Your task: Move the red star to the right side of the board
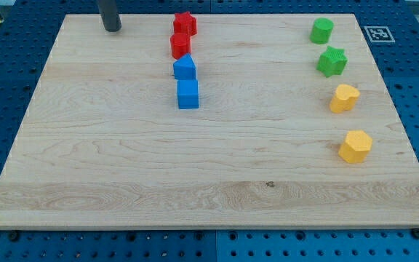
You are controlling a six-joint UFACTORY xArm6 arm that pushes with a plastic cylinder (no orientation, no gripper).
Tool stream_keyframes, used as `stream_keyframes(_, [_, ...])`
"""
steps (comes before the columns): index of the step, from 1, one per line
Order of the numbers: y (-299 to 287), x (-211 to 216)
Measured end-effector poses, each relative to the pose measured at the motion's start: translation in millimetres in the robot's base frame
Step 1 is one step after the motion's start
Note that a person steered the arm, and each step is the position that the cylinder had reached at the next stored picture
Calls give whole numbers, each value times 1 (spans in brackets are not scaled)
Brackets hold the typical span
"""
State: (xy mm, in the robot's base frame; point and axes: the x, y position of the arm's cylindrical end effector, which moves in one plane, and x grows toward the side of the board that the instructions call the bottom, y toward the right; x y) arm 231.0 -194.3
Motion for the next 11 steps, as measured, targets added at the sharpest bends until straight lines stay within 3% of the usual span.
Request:
stream_keyframes(2, [13,0])
stream_keyframes(5, [133,-15])
stream_keyframes(7, [113,11])
stream_keyframes(9, [181,16])
stream_keyframes(11, [198,21])
